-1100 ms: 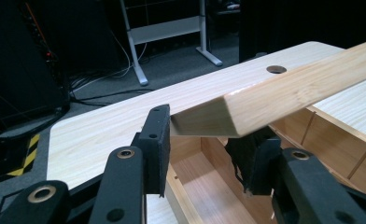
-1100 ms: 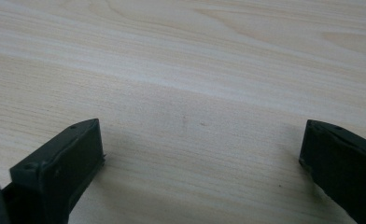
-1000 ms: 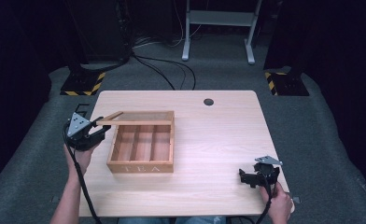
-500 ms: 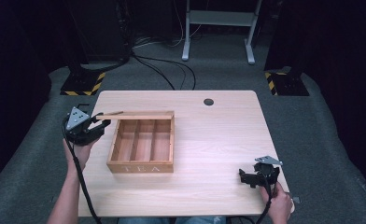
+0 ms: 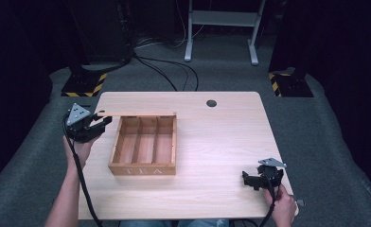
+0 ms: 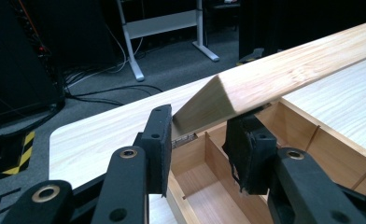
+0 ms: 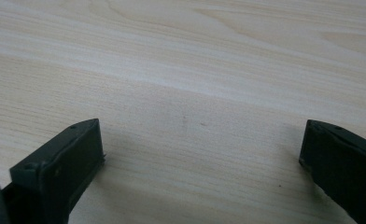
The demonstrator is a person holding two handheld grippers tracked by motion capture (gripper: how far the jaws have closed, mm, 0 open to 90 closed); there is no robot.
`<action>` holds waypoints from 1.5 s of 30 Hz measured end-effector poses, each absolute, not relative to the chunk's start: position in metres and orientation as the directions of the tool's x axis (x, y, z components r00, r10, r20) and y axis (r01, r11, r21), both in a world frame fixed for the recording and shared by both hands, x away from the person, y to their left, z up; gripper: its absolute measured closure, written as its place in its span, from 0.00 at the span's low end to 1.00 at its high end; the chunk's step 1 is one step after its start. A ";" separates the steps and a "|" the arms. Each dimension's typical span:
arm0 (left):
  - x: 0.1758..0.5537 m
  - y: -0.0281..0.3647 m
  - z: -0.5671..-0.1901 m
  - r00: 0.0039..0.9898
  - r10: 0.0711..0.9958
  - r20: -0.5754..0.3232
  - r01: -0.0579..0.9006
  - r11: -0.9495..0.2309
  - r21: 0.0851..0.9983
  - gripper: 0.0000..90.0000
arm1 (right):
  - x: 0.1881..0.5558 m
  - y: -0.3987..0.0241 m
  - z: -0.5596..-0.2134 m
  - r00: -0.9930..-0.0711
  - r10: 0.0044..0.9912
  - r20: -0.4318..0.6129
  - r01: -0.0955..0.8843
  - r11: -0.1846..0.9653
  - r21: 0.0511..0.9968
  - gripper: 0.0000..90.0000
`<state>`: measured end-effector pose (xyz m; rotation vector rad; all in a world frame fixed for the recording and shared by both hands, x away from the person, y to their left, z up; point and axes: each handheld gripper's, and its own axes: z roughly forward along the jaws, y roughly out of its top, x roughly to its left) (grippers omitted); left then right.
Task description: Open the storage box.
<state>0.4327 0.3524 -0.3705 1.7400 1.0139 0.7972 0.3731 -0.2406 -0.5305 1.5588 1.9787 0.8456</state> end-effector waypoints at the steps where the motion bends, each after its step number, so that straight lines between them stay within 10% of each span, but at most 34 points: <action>1: 0.433 0.352 -0.370 0.445 0.892 0.072 0.280 -0.216 0.935 0.68 | 0.373 -0.240 -0.530 -0.234 0.972 0.007 0.679 0.158 0.717 0.00; 45: 0.435 0.353 -0.369 0.448 0.891 0.067 0.280 -0.211 0.937 0.68 | 0.373 -0.241 -0.530 -0.232 0.973 0.006 0.678 0.157 0.718 0.00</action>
